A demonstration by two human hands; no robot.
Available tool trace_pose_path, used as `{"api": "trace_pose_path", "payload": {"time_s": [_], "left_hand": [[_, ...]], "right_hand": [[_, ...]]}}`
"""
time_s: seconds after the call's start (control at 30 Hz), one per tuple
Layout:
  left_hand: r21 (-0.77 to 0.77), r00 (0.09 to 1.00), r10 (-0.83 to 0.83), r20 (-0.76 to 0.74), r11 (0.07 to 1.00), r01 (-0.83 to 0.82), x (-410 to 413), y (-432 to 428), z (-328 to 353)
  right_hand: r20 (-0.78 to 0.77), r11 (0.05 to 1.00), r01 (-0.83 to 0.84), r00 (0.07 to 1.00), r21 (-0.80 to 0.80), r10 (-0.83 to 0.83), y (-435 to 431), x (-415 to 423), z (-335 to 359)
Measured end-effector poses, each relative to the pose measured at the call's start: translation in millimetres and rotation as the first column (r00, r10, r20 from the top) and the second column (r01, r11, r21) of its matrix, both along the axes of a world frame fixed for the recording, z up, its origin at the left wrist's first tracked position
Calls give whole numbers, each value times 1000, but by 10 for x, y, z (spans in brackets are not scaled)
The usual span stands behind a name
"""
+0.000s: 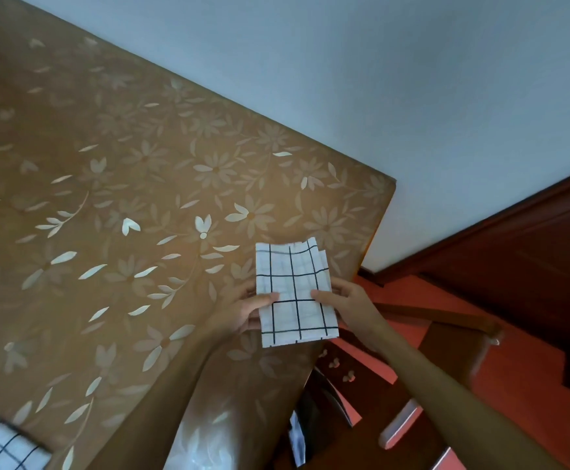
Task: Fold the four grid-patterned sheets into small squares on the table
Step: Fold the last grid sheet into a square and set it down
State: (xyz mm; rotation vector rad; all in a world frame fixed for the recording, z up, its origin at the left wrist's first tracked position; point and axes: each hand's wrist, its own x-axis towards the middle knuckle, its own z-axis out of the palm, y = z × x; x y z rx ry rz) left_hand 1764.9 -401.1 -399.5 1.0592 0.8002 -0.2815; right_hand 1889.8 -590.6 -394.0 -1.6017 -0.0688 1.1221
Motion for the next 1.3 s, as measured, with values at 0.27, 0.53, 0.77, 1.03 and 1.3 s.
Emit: {"api": "trace_pose_path", "payload": {"time_s": [0.27,0.53,0.77,1.03,1.3], "left_hand": [[137,995,-100,5,986,99,-124,29,11],[57,997,53,52,997,-56,-156,-26,25],[112,997,70,-35,992,-66,-109,-75,-31],[297,995,31,96,953,-58,-82,-67,-172],[994,930,-358,-77,50,102,-45,-266,-532]], "right_hand": [[-49,999,-35,998,-25,34,-89,9,-12],[-156,994,112,982,23,-107,-109,-18,-137],[-171,996,85,982,12,-82,-109,65,-108],[111,987,-128,984,-102,139,-166,187,-236],[488,954,-117,838,-276,244,47,244,-388]]}}
